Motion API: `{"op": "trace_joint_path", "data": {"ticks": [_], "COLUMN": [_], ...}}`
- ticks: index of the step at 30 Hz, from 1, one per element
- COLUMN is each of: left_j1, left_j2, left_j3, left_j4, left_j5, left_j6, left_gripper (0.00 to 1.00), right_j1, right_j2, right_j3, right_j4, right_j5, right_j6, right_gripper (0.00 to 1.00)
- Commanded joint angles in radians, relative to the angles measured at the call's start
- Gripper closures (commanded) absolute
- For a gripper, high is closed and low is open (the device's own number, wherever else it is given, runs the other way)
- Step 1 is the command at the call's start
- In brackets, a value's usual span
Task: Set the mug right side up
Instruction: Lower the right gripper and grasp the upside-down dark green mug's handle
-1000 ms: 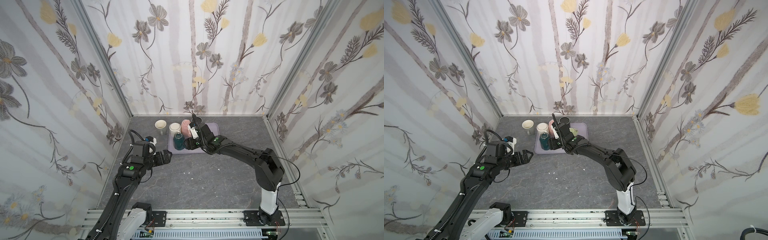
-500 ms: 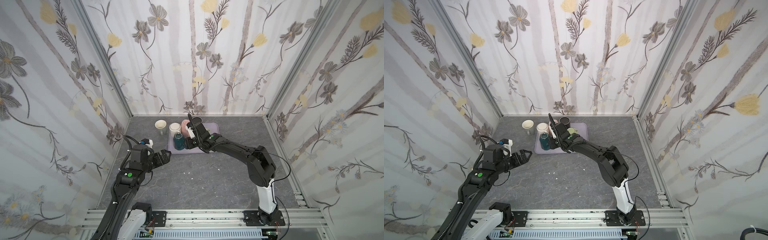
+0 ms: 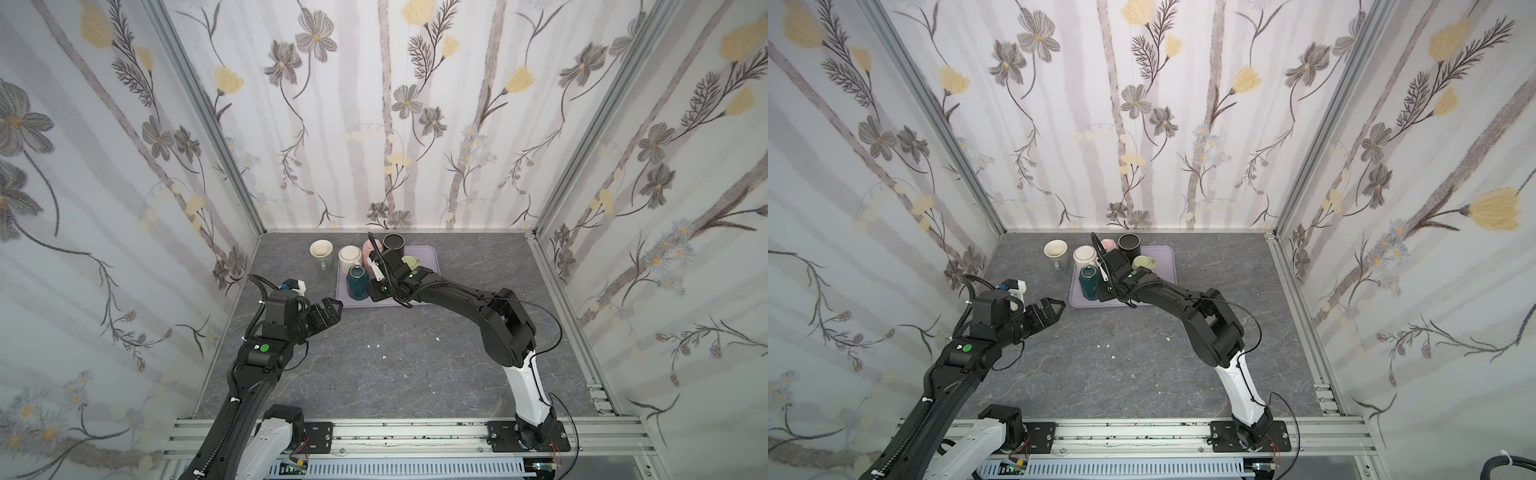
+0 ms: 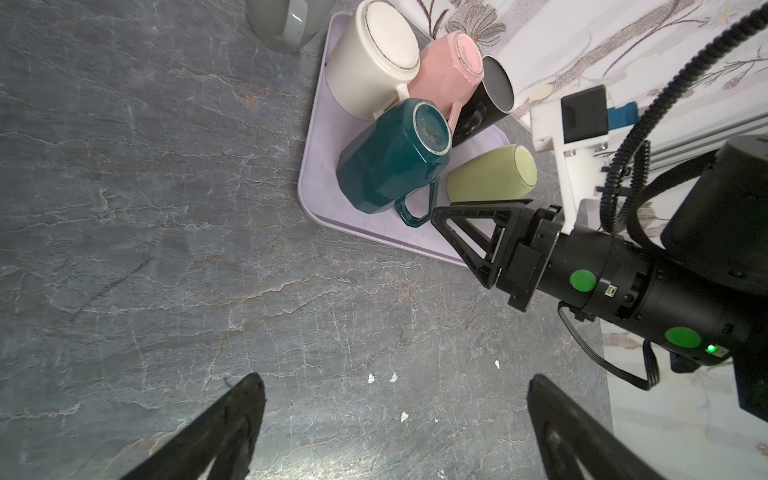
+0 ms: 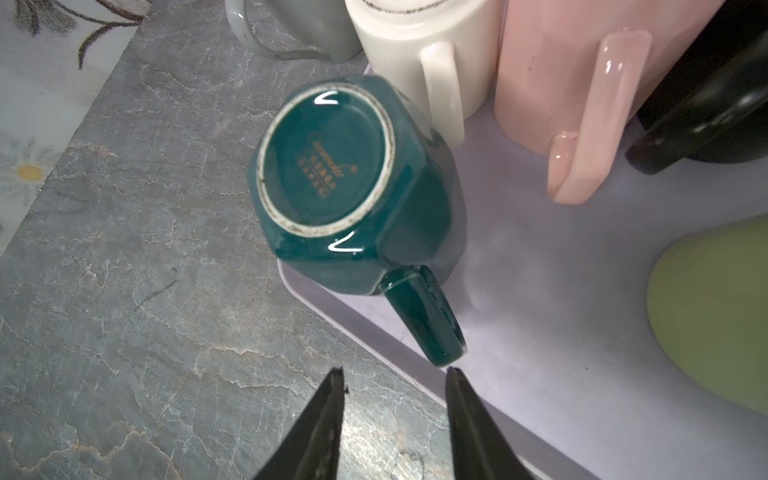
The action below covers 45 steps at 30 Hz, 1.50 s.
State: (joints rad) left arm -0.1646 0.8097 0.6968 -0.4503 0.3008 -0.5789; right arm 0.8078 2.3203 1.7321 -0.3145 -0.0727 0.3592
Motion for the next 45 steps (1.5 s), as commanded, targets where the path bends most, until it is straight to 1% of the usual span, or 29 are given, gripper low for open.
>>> {"op": "trace_joint_path", "data": {"ticks": [1,5,10,17,27,31,35,38,42,45], "left_j1": [-0.004,-0.012,-0.019,-0.027,-0.030,-0.030,-0.030,-0.031,-0.031,-0.031], "left_j2": [-0.005,-0.005,0.016,0.016,0.033,0.034,0.034,0.038,0.047,0.052], "left_j3": [-0.009,-0.016,-0.014,-0.015,-0.017,-0.018,-0.017,-0.016,-0.020,-0.021], "left_j4": [0.073,0.115,0.123,0.131,0.151,0.151,0.150,0.151,0.153,0.155], "left_j5": [-0.002,-0.015,-0.007,-0.005,0.008,0.009,0.006,0.004,0.000,0.002], "left_j6": [-0.049,-0.062,-0.065,-0.067,-0.075,-0.075,-0.075,-0.075,-0.075,-0.077], "left_gripper": [0.00,0.00,0.00,0.00,0.00,0.00,0.00,0.00,0.00,0.00], "right_j1": [0.002,0.002,0.002,0.002,0.002,0.002,0.004,0.005,0.007,0.011], "right_j2": [0.012,0.026,0.063,0.077,0.109,0.118,0.121,0.124,0.135,0.147], "right_j3": [0.015,0.034,0.094,0.107,0.132,0.135,0.136,0.137,0.151,0.176], "right_j4": [0.022,0.016,-0.020,-0.020,-0.010,-0.008,-0.010,-0.021,-0.041,-0.063], "right_j5": [0.025,0.043,0.062,0.081,0.032,0.029,0.031,0.055,0.076,0.092], "right_j6": [0.026,0.029,0.027,0.035,0.027,0.030,0.032,0.032,0.028,0.023], "right_gripper": [0.59,0.59,0.59,0.59,0.57,0.57,0.58,0.63,0.65,0.68]}}
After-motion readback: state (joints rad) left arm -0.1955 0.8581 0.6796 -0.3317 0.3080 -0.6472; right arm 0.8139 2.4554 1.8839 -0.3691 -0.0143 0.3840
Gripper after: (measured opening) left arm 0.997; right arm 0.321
